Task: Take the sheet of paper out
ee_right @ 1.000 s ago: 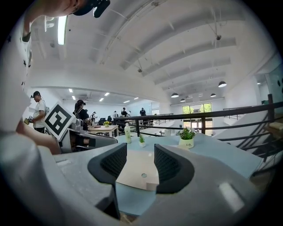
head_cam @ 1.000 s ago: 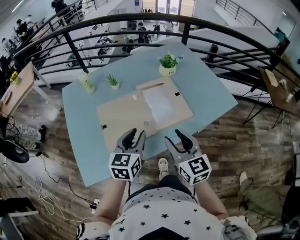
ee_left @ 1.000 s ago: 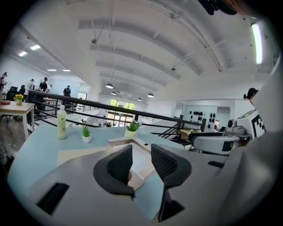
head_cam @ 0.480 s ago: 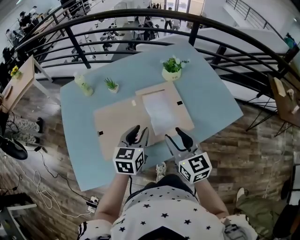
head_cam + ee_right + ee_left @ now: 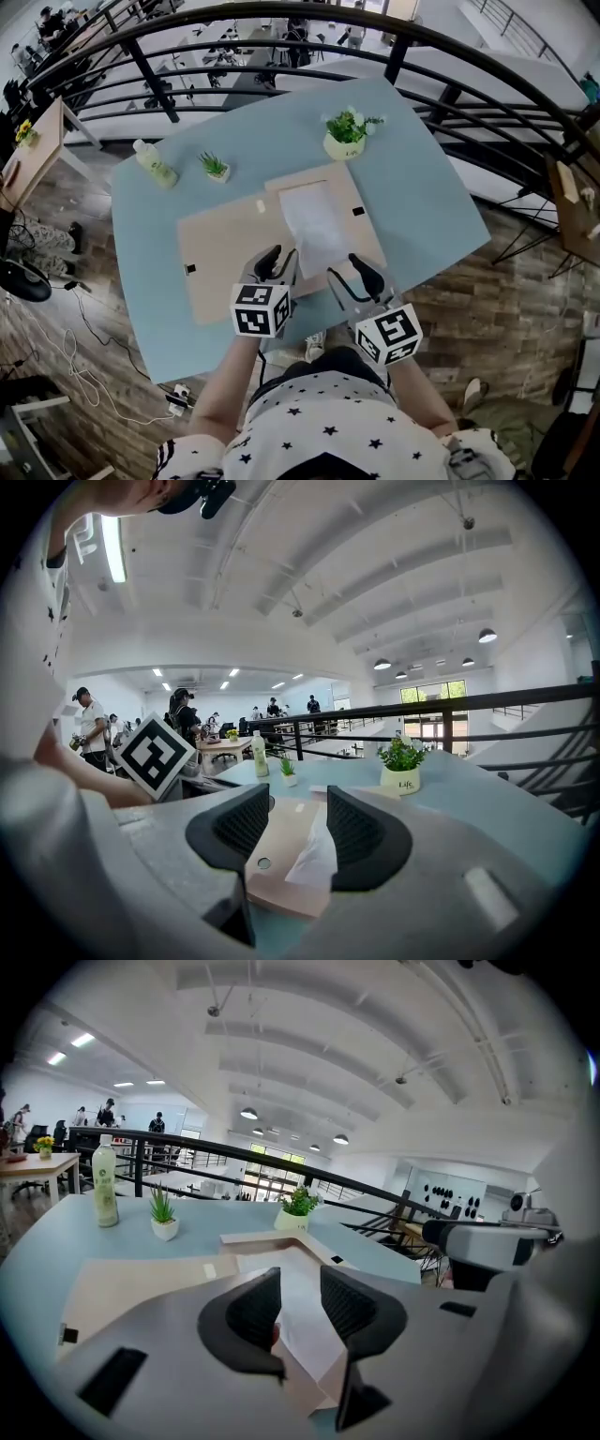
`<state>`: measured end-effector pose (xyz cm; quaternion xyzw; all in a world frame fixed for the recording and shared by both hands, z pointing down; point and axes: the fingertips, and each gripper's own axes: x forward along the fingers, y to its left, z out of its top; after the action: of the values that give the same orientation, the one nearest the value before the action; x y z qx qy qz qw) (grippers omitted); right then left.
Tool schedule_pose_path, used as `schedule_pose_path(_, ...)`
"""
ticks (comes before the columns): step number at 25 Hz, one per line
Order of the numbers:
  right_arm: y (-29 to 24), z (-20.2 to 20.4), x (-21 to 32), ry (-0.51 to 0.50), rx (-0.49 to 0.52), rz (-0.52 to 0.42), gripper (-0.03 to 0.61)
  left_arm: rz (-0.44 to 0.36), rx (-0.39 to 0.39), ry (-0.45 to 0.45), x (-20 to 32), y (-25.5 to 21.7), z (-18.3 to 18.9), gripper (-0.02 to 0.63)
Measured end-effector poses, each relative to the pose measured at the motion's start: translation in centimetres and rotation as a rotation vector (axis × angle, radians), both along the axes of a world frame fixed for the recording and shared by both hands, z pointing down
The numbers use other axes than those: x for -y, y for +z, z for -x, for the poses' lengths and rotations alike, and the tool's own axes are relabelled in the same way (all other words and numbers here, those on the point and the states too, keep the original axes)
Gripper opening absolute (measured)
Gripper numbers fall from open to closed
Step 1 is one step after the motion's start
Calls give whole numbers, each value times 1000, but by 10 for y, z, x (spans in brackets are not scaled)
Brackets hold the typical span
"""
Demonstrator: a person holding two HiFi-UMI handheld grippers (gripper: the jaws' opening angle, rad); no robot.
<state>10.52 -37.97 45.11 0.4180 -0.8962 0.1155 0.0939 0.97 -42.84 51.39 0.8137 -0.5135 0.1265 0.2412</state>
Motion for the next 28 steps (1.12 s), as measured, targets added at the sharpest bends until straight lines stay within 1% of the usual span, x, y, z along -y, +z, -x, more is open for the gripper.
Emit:
schedule_pose_path(5, 10, -6, 11, -9, -5, 18, 178, 39, -7, -9, 17, 17, -6, 127)
schedule_pose_path(14, 23, -12, 34, -32, -13, 43, 178, 135, -12, -38, 44, 55, -10, 127)
schedule_pose_path(21, 33, -16, 46, -40, -14, 66, 178, 193, 20, -51, 61, 84, -12, 127)
schedule_pose_path(28, 43, -18, 48, -50, -13, 91, 178, 243, 63, -62, 72, 107, -11, 127)
